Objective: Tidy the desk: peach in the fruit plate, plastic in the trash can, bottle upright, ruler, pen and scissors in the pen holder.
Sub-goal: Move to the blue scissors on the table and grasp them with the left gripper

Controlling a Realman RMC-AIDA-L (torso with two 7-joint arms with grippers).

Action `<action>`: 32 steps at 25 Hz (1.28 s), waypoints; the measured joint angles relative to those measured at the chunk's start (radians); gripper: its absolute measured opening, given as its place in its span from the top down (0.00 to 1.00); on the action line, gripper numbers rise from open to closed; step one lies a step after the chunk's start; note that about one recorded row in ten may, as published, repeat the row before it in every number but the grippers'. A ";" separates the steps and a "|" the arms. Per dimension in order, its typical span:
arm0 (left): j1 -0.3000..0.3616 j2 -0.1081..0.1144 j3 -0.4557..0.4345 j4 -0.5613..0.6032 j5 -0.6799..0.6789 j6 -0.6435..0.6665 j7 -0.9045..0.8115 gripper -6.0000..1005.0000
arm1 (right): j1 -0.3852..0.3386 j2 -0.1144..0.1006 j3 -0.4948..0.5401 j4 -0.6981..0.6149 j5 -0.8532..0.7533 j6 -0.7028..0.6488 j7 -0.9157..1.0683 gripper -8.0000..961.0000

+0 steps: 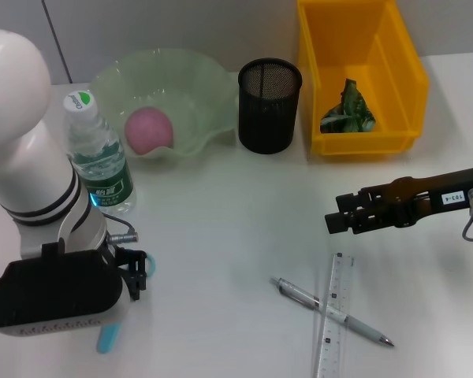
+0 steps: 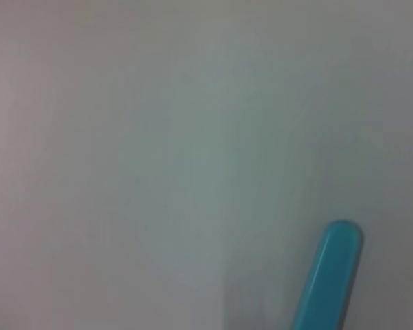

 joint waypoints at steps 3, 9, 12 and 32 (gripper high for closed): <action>-0.005 0.000 0.000 -0.006 0.000 0.000 -0.002 0.64 | 0.002 0.000 0.000 0.000 0.000 -0.001 0.000 0.15; -0.020 0.000 0.004 -0.026 0.001 -0.002 -0.013 0.65 | 0.003 -0.002 -0.001 0.000 0.000 -0.001 0.000 0.15; -0.022 0.000 0.005 -0.027 0.001 -0.002 -0.015 0.66 | 0.003 -0.003 -0.001 0.000 0.000 -0.001 0.000 0.15; -0.027 0.000 0.014 -0.029 0.003 -0.006 -0.026 0.68 | 0.006 -0.005 0.001 0.000 -0.002 -0.001 0.000 0.15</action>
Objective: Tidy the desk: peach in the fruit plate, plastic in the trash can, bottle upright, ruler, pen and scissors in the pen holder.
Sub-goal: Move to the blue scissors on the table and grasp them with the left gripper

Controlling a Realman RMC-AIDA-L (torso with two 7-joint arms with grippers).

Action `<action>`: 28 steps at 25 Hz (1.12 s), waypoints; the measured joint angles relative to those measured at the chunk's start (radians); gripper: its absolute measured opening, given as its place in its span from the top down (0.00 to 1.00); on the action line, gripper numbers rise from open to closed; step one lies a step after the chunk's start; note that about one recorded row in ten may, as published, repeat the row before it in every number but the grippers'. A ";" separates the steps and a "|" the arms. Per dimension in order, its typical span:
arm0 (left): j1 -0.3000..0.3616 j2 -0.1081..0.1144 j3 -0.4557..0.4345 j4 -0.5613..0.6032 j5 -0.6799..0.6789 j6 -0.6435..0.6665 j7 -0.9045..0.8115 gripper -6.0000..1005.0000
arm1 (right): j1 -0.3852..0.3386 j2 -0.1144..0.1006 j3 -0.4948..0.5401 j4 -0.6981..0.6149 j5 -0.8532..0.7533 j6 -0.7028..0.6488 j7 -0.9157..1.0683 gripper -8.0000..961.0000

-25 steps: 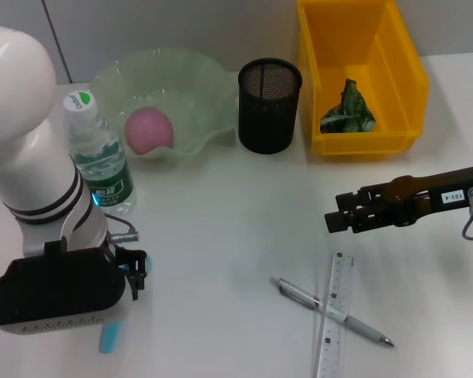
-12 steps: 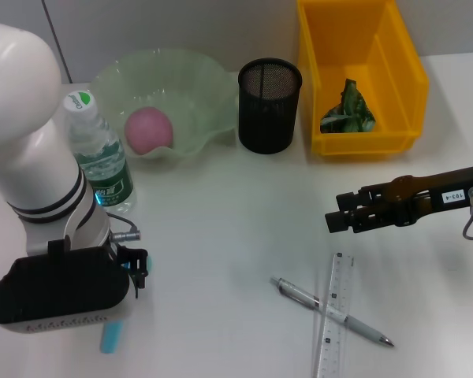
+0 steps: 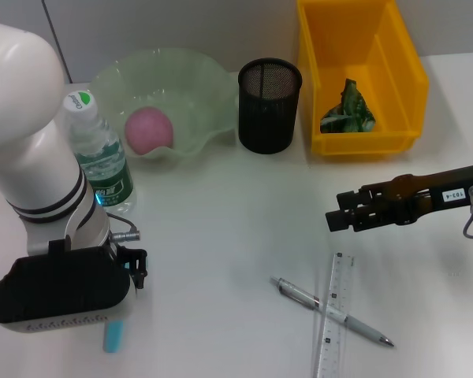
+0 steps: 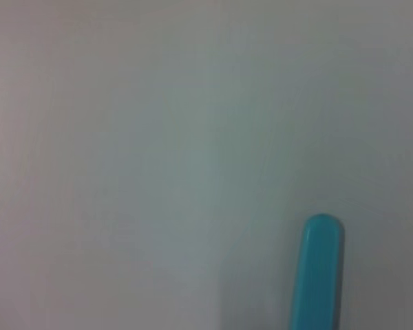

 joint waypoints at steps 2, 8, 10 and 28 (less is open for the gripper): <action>-0.006 0.000 0.000 -0.014 0.001 -0.003 -0.001 0.68 | 0.000 0.000 0.000 0.000 0.000 0.000 0.000 0.15; -0.013 0.000 0.000 -0.019 0.004 -0.003 -0.004 0.69 | 0.003 -0.001 0.000 0.000 0.000 -0.001 0.000 0.15; -0.017 0.000 0.000 -0.023 0.005 -0.002 -0.008 0.69 | 0.004 -0.002 0.000 0.000 0.000 -0.001 0.000 0.15; -0.017 0.000 -0.003 -0.028 0.005 0.008 -0.013 0.72 | 0.006 -0.002 0.000 0.000 0.000 -0.002 0.009 0.15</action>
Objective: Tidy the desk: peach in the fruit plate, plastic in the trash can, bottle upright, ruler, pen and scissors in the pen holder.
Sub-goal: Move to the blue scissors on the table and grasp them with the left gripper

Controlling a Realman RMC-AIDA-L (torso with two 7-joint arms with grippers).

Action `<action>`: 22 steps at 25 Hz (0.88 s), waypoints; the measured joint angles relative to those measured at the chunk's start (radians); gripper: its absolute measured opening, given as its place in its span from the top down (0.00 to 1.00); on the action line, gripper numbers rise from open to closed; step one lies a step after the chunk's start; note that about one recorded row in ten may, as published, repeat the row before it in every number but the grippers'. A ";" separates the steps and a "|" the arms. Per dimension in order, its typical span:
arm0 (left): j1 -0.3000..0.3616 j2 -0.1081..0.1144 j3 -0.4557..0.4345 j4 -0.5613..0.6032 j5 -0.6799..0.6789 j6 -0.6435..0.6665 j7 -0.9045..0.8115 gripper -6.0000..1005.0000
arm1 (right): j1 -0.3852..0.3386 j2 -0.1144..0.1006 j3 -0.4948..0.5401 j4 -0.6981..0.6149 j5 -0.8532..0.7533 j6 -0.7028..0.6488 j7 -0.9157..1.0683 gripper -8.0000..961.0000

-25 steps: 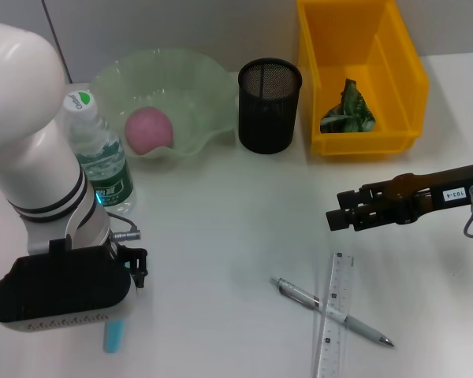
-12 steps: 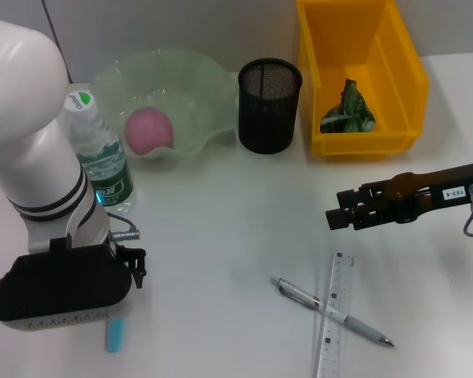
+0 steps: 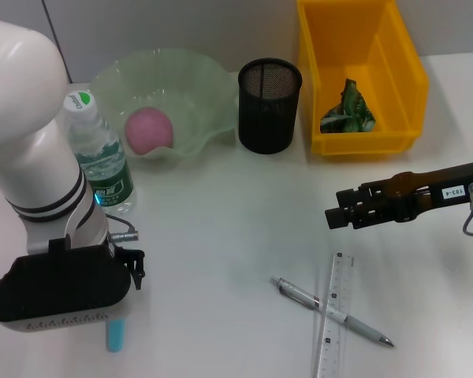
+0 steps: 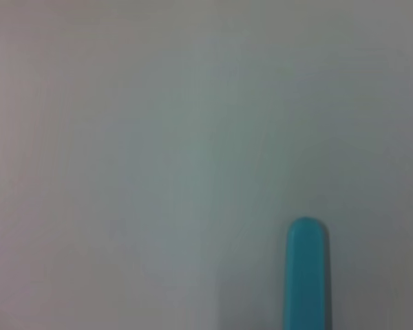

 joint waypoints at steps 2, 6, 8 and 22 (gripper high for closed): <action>0.000 0.000 0.000 0.000 0.000 0.000 0.000 0.72 | 0.000 -0.001 0.000 0.000 0.000 0.000 0.000 0.15; 0.000 0.000 -0.001 -0.001 0.000 0.000 0.000 0.72 | 0.000 -0.001 0.000 0.000 0.000 0.000 0.000 0.15; 0.000 0.000 -0.001 -0.001 0.000 0.000 0.000 0.73 | 0.000 -0.001 0.000 0.000 0.000 0.000 0.000 0.15; -0.012 0.000 -0.006 -0.021 -0.002 -0.002 -0.002 0.74 | 0.000 -0.001 0.001 0.000 0.000 0.002 -0.002 0.15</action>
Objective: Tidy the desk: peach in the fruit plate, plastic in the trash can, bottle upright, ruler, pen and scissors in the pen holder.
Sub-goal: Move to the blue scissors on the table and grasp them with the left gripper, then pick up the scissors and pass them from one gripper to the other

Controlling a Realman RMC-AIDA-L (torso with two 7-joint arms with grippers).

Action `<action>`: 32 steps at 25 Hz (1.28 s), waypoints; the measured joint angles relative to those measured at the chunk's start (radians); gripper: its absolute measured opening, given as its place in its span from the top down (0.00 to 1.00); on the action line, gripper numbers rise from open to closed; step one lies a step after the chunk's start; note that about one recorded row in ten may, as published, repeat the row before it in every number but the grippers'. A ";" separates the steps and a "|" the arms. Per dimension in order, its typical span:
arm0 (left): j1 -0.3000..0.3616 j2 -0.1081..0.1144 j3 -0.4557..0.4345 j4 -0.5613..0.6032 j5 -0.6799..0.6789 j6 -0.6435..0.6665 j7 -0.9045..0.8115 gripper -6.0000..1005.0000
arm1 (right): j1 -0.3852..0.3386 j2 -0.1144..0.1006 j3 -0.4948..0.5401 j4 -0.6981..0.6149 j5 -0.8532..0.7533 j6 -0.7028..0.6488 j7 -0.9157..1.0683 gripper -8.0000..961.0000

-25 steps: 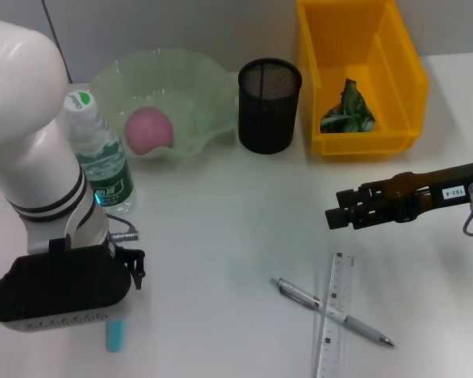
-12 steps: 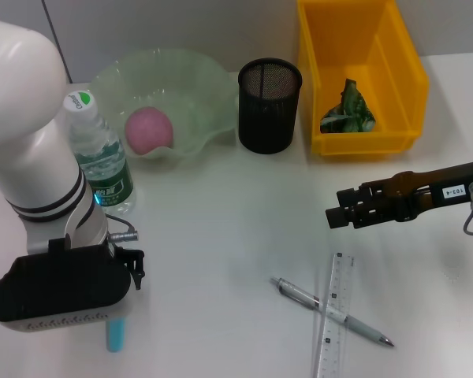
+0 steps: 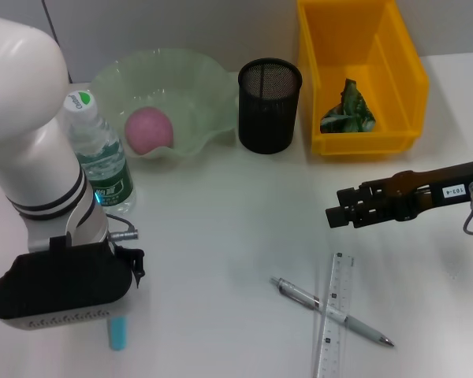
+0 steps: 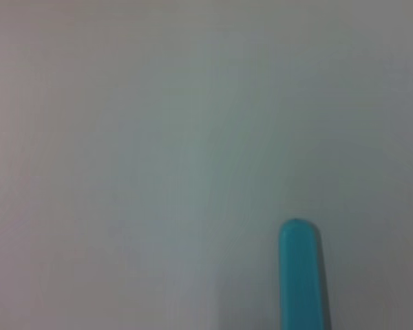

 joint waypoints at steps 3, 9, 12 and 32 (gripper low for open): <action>-0.001 0.000 0.000 0.004 0.001 0.003 -0.008 0.75 | 0.000 0.000 0.005 0.000 0.000 0.000 -0.003 0.15; -0.020 0.000 -0.005 0.004 0.002 0.034 -0.045 0.76 | 0.000 -0.001 0.012 0.000 -0.008 -0.001 -0.004 0.15; -0.023 0.000 -0.018 0.005 0.002 0.043 -0.058 0.76 | -0.003 -0.001 0.012 0.000 -0.009 -0.001 -0.005 0.15; 0.005 0.009 -0.471 0.143 -0.257 0.237 -0.523 0.76 | -0.032 -0.015 0.083 -0.019 -0.052 -0.053 -0.107 0.15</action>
